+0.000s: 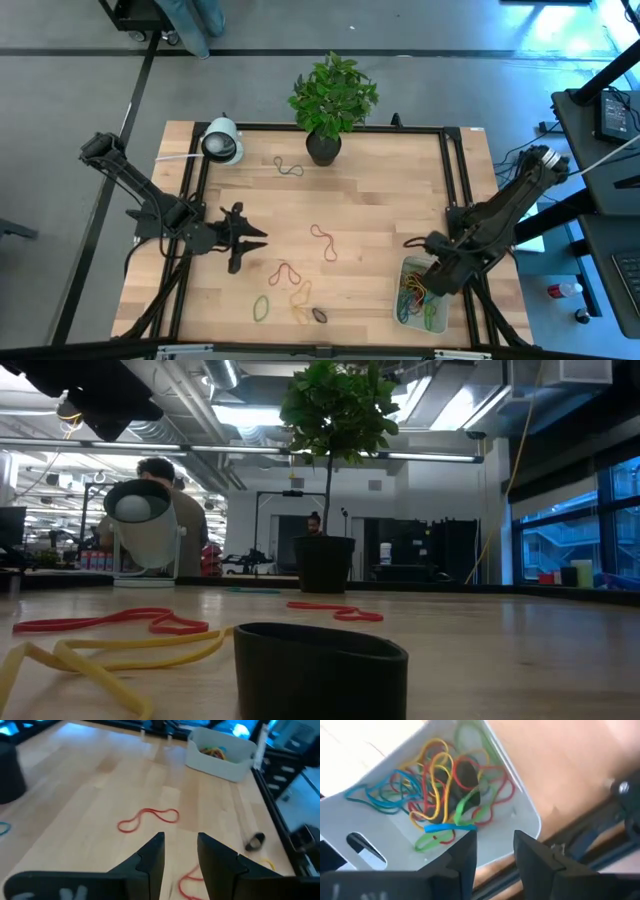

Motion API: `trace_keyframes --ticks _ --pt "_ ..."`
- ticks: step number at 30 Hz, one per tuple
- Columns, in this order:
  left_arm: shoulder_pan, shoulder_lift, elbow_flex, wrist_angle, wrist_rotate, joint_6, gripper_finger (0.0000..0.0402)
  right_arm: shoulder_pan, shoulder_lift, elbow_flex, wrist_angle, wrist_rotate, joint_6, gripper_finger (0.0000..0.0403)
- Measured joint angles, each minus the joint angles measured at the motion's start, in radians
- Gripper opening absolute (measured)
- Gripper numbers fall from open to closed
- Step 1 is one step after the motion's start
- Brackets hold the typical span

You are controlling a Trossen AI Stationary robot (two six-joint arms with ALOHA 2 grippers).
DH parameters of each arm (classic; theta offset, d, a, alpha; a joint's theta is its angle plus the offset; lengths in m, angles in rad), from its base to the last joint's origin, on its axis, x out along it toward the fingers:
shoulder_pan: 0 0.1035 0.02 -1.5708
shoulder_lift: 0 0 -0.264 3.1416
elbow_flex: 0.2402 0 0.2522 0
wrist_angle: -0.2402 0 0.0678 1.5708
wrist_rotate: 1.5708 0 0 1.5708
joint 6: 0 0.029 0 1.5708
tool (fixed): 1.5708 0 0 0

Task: Pick and place rubber bands into bin
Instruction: Put the red rubber band into the gray bin

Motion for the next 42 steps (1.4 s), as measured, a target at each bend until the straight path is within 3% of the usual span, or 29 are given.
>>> trace_keyframes --ticks 8,16,21,28,37,42 --pt "0.023 0.063 0.008 0.1 -0.016 0.008 0.0109 -0.019 -0.075 0.0 -0.013 0.216 -0.198 0.0102" --pt "0.098 0.334 0.198 0.089 0.101 0.089 0.0109 -0.101 -0.164 0.0 -0.03 0.322 -0.412 0.0071" --pt "0.13 0.492 0.364 -0.077 0.204 0.024 0.0109 -0.134 -0.181 0.0 -0.031 0.401 -0.553 0.0056" --pt "0.131 0.694 0.553 -0.365 0.269 -0.022 0.0109 -0.138 -0.18 0.0 -0.026 0.463 -0.559 0.0053" --pt "0.142 0.848 0.578 -0.488 0.298 -0.187 0.0109 -0.138 -0.18 0.0 -0.008 0.511 -0.557 0.0053" --pt "0.144 0.877 0.578 -0.502 0.366 -0.193 0.0109 -0.138 -0.18 0.0 -0.001 0.511 -0.556 0.0053"
